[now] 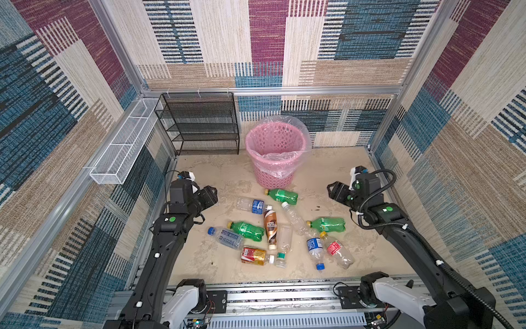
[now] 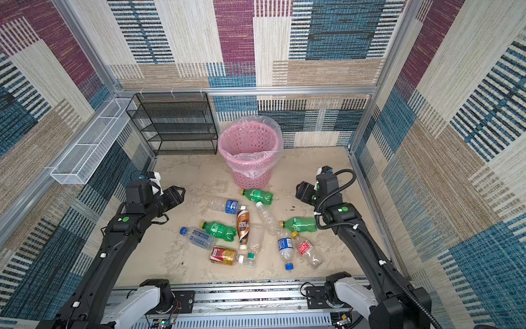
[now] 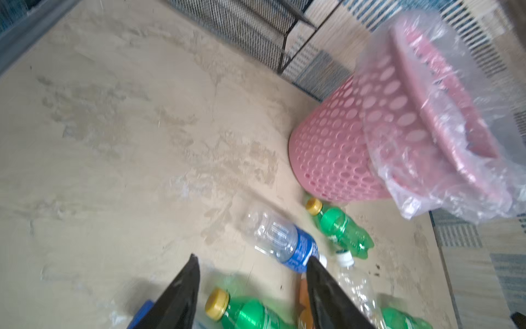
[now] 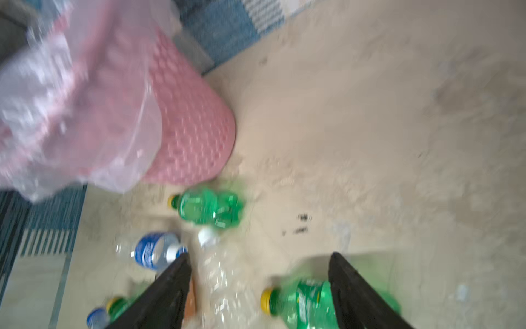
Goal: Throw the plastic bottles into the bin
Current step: 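Lower the right gripper onto a clear bottle and grasp it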
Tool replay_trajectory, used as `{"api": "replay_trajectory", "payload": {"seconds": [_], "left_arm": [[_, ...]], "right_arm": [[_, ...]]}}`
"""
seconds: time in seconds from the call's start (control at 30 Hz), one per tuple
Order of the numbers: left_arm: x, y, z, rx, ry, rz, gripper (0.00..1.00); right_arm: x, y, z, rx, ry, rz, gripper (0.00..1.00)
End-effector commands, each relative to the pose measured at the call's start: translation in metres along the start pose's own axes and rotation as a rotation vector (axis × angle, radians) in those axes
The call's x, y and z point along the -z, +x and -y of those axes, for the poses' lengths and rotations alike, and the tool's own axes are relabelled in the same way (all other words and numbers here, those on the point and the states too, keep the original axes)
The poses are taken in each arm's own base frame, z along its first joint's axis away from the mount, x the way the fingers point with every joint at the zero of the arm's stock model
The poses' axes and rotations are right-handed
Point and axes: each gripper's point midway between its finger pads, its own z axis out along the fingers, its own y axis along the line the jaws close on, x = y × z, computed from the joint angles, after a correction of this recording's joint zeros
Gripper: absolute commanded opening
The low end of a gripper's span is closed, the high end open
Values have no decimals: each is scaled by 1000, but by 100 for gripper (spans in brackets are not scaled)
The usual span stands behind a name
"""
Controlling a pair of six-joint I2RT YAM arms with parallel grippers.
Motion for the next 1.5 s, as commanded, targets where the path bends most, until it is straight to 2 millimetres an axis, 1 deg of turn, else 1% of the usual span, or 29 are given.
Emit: {"api": "replay_trajectory", "payload": {"seconds": [0.0,0.1,0.2,0.27,0.37,0.43,0.53,0.6,0.7,0.77,0.9,1.07,1.23,1.47], "left_arm": [[5,41,-4,27,18,-147,61],[7,57,-9,49,20,-177,61],[7,66,-12,62,22,-195,61],[7,69,-13,64,19,-203,61],[7,70,-13,65,18,-211,61],[8,71,-12,66,19,-214,61],[11,71,-12,67,18,-206,62],[12,72,-13,65,19,-199,62],[15,73,-13,58,17,-200,62],[16,75,-14,56,13,-204,62],[18,76,-15,51,13,-199,62],[17,75,-13,49,24,-198,63],[16,75,-12,46,28,-202,63],[16,74,-11,47,30,-203,63]], "right_arm": [[11,46,3,-46,49,-132,73],[19,74,-15,-33,20,-204,70],[19,104,-42,10,-38,-277,68],[16,126,-66,36,-87,-329,68],[10,156,-98,65,-135,-396,71],[5,174,-110,76,-126,-427,75],[-6,191,-114,76,-85,-452,80],[-15,198,-111,70,-62,-453,82],[-27,203,-105,60,-21,-447,85],[-33,203,-104,60,-3,-432,87],[-45,208,-106,58,-2,-431,87],[-58,214,-105,67,16,-432,87],[-65,212,-105,84,32,-418,84],[-74,221,-91,97,73,-437,80]]}}
